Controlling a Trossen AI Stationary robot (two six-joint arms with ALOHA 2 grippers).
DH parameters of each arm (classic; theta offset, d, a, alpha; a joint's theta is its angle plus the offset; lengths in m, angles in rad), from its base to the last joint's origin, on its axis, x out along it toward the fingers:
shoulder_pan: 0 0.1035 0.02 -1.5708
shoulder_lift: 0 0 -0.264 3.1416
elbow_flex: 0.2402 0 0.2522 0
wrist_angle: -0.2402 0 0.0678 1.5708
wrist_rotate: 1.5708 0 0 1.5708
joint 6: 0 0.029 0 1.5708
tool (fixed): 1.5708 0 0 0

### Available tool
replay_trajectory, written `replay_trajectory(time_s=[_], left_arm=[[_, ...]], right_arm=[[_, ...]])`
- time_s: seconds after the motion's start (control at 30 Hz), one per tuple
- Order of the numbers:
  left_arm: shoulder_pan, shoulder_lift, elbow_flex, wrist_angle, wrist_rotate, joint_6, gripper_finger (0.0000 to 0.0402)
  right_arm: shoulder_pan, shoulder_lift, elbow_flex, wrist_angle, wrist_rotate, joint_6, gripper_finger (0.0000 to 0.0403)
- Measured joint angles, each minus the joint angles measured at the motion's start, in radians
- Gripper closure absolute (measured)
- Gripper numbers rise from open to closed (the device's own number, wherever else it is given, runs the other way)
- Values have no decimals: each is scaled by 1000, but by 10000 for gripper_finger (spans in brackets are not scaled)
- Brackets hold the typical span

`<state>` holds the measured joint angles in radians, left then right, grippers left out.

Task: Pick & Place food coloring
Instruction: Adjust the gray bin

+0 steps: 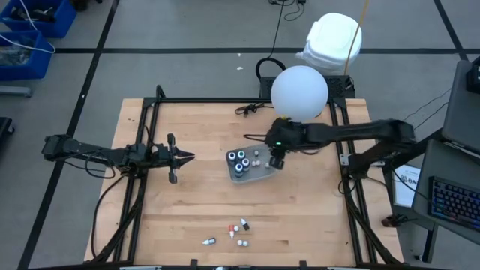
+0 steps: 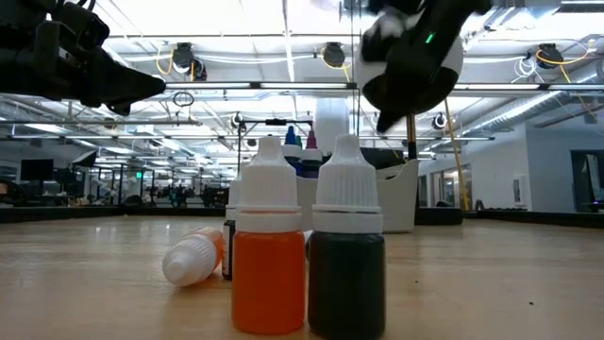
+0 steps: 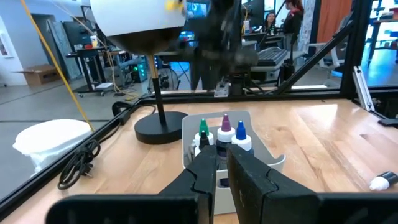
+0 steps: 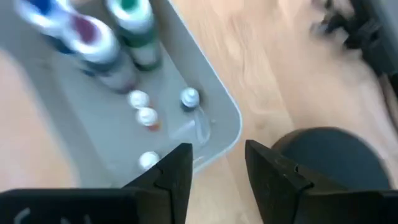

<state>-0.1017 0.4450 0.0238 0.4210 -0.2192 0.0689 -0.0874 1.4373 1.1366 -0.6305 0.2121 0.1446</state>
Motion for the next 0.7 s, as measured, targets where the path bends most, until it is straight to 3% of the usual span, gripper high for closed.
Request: replay_trajectory(time_s=[0.23,0.47,0.57,0.7], left_arm=[[0,0,0,0,0,-31,355],[0,0,0,0,0,-34,355],[0,0,0,0,0,-34,355],[0,0,0,0,0,-34,355]], right_arm=[[107,-377,-161,105,-3,-48,299],[174,-756,-441,275,-3,1,374],[187,-876,-571,359,-7,17,398],[203,-963,-715,482,-62,9,393]])
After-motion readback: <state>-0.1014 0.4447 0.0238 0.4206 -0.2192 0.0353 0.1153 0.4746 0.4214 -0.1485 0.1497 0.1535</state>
